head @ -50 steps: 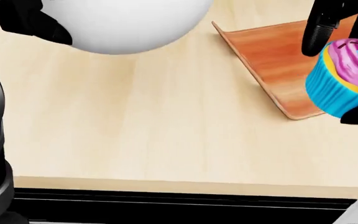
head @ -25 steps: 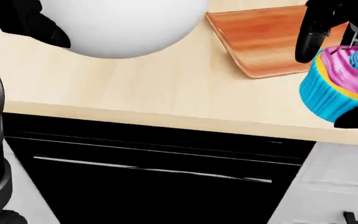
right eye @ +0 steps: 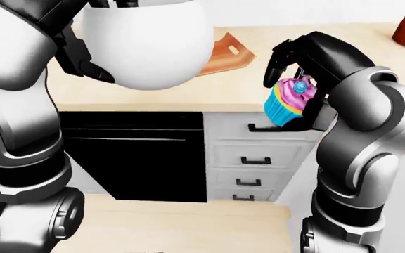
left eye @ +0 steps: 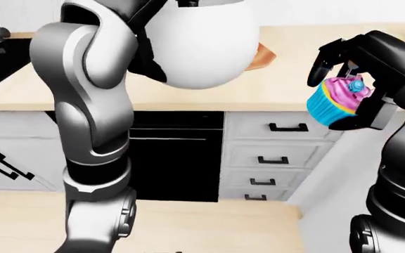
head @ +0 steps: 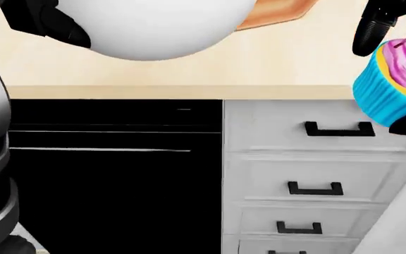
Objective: Pick up the bowl with cake and place it on the tray. Pick up the cupcake and place it on the tray.
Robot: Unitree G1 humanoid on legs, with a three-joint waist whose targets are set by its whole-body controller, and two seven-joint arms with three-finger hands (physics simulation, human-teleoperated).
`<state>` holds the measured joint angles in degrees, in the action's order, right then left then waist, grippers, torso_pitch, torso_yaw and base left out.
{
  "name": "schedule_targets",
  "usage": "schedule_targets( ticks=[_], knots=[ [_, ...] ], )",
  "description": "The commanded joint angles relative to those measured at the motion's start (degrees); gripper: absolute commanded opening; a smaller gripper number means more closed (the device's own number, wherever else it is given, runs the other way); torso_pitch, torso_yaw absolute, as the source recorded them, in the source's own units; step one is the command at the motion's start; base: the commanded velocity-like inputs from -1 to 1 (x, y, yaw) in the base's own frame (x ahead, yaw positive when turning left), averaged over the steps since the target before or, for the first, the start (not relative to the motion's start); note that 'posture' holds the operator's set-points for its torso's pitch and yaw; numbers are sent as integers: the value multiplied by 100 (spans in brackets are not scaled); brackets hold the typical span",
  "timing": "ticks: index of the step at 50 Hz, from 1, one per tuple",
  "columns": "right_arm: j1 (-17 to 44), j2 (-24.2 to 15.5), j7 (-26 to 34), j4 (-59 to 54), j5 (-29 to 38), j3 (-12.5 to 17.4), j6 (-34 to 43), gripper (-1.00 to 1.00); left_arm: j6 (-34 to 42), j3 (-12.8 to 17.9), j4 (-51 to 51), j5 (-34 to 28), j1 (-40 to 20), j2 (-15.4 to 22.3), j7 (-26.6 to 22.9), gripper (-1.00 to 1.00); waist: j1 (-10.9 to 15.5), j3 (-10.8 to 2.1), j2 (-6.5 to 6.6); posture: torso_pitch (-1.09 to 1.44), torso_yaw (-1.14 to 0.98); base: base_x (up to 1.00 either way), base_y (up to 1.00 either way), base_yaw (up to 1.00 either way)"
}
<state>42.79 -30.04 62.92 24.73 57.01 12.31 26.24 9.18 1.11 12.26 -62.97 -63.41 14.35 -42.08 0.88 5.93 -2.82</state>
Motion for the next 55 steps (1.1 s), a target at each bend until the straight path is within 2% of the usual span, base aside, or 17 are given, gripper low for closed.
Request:
schedule_targets(
  ticks=[1,9,12,15,19,20,23,29,33,34,38,42,43,45,50,54,55],
  knots=[
    [230,-70,-154,188,59,42,-24,-100,10,152,199,-48,-153,97,179,-100,152,-166,-87,0,0,0,0,100],
    [167,-74,-135,141,119,37,-128,-100,12,175,204,-30,-153,124,180,-100,123,-229,127,0,0,0,0,100],
    [196,-80,-107,158,137,51,-113,-100,7,167,205,-24,-136,123,196,-100,113,-391,454,0,0,0,0,100],
    [272,-71,-81,152,131,59,-27,-100,17,166,173,-18,-158,120,211,-100,164,-274,203,0,0,0,0,100],
    [366,-62,-137,123,90,39,52,-100,24,169,155,-8,-146,125,230,-100,-5,-148,-382,0,0,0,0,14],
    [375,-45,-135,121,79,24,82,-100,27,169,150,-7,-161,127,228,-100,-8,-78,-231,0,0,0,0,0],
    [423,-38,-127,112,73,-8,113,-100,25,177,112,9,-198,143,230,-100,-3,-241,-239,0,0,0,0,0],
    [593,-58,-110,56,135,-54,219,-100,-41,214,-225,94,-424,274,337,-100,-142,-202,38,0,0,0,0,0],
    [663,-50,-125,11,141,-69,250,-100,-86,228,-399,131,-519,336,402,-100,-283,-248,513,0,0,4,0,0],
    [671,-52,-108,25,141,-72,259,-100,-75,226,-398,132,-532,337,394,-100,-228,-317,375,0,0,13,0,0],
    [659,-66,-89,46,129,-53,278,-100,-34,207,-305,118,-521,314,351,-100,-134,-315,338,0,0,17,0,0],
    [671,-83,-109,35,114,-41,300,-100,-38,203,-281,105,-525,311,328,-100,-41,-384,-207,0,0,16,0,0],
    [674,-91,-111,37,114,-40,302,-100,-49,202,-283,105,-514,312,337,-100,-73,-333,1,0,0,18,0,0],
    [652,-99,-127,40,98,-29,290,-100,-38,206,-262,105,-518,307,316,-100,-29,-310,-90,0,0,18,0,0],
    [688,-141,-117,43,83,-36,279,-100,-16,220,-167,108,-487,324,262,-100,-28,-177,162,0,0,12,0,0],
    [716,-159,-109,21,103,-39,278,-100,-22,221,-155,115,-491,330,257,-100,-235,-304,434,0,0,0,0,0],
    [716,-157,-109,22,102,-35,282,-100,-33,222,-162,116,-482,336,267,-100,-210,-263,287,0,0,0,0,0]
  ],
)
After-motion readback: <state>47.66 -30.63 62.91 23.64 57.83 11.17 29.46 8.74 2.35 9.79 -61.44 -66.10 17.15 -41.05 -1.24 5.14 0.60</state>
